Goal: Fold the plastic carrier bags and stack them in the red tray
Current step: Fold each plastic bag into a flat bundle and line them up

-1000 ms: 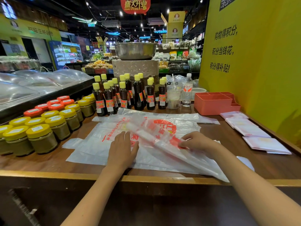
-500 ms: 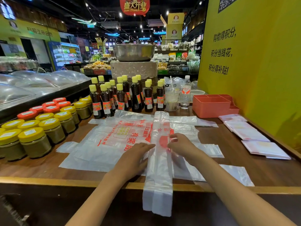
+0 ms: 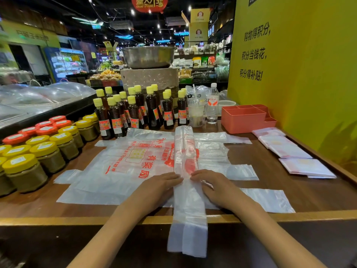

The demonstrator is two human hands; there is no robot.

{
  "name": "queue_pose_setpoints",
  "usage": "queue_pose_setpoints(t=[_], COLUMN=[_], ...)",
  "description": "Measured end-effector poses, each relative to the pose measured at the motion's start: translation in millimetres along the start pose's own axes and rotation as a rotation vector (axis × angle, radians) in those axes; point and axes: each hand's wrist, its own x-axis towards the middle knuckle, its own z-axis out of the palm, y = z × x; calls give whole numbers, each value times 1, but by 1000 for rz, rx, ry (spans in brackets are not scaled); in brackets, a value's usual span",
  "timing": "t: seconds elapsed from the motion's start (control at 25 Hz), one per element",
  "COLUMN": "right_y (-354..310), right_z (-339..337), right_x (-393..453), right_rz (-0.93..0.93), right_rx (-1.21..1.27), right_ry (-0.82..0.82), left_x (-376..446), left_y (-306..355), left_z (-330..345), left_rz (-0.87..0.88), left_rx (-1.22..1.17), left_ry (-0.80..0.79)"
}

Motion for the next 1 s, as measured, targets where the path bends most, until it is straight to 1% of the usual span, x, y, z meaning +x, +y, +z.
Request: queue_pose_setpoints(t=[0.16,0.32,0.44,0.52,0.64,0.72,0.84,1.0], right_y=[-3,-8,-15,-20,-20,-20,-20,-23], right_z=[-2,-4,-9,-11,-11,-11,-11,-9], right_x=[-1,-3,-6,-8,-7,-8,-8,-9], right_rz=[0,-7,26,68,142,210,209,160], right_rx=[7,36,104,178,327,401,371,281], right_ry=[6,-6,0,59,159,175,188,104], left_x=[-6,-7,-5,-1,3,3,3,3], left_y=[1,-2,3,7,14,17,18,18], left_z=[-3,-5,-6,-6,-1,4,10,10], left_rz=[-45,-146,-225,-302,-374,-424,-438,-429], left_rx=[-158,-404,-552,-612,-618,-619,-534,-463], left_ry=[-24,-34,37,113,225,234,207,228])
